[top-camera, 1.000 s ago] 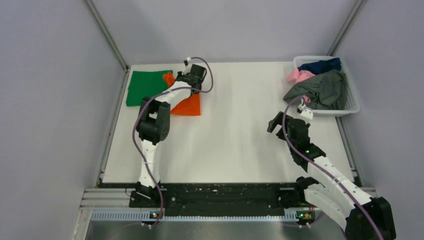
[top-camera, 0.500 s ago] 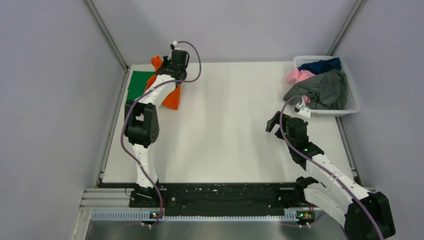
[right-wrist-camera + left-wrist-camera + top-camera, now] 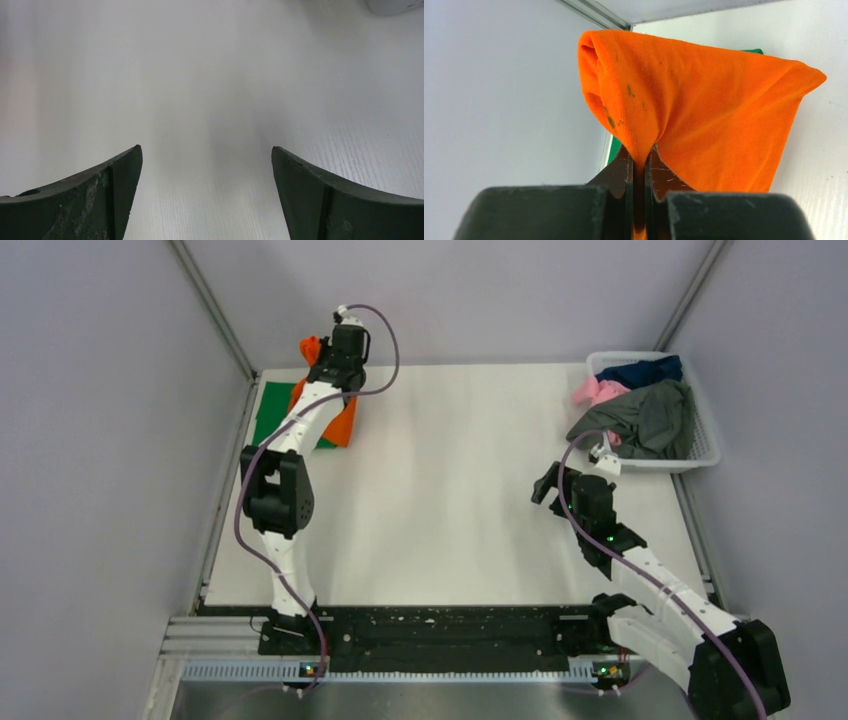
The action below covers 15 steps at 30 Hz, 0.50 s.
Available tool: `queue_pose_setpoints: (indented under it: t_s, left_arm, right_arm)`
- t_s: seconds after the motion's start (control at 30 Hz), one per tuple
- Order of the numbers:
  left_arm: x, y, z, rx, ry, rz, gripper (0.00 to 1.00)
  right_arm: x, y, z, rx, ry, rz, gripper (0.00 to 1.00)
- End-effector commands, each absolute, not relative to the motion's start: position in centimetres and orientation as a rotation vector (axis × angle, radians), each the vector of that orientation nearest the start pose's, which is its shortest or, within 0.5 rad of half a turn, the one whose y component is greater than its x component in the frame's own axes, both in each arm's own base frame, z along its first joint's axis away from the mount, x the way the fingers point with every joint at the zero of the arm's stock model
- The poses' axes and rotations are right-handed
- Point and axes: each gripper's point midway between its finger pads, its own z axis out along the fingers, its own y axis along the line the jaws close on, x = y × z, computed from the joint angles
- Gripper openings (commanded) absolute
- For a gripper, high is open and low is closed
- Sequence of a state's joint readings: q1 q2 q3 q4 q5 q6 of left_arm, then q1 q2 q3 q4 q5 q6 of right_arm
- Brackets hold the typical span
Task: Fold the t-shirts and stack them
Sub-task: Put the neatly folded tshirt into the corner of the board with the left arm
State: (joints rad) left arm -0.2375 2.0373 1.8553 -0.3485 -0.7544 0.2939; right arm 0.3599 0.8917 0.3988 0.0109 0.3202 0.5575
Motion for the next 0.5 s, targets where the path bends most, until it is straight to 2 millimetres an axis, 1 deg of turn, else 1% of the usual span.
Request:
queue_pose_setpoints:
  t_s: [0.0, 0.1, 0.23, 0.33, 0.37, 0.47]
  left_arm:
    - [56.2, 1.6, 28.0, -0.031, 1.92, 0.765, 0.0]
    - [57.1, 2.8, 27.0, -0.032, 1.939, 0.759, 0.0]
    - [58.2, 4.9, 25.1, -0.01, 1.976, 0.765, 0.0]
    - [58.8, 6.5, 23.3, 0.025, 2.018, 0.739, 0.0]
    - [59.1, 6.6, 22.3, 0.05, 2.039, 0.702, 0.0]
    - [59.6, 7.8, 20.7, 0.063, 2.069, 0.645, 0.0]
  right_arm:
    - [29.7, 7.2, 11.3, 0.397, 1.969, 0.232, 0.99]
    - [29.7, 7.0, 11.1, 0.405, 1.968, 0.216, 0.99]
    - [29.7, 6.7, 11.0, 0.406, 1.977, 0.193, 0.99]
    - [29.6, 6.6, 10.9, 0.402, 1.986, 0.181, 0.99]
    - [29.6, 6.5, 11.0, 0.401, 1.984, 0.177, 0.99]
    - [29.6, 6.2, 11.1, 0.407, 1.977, 0.163, 0.99]
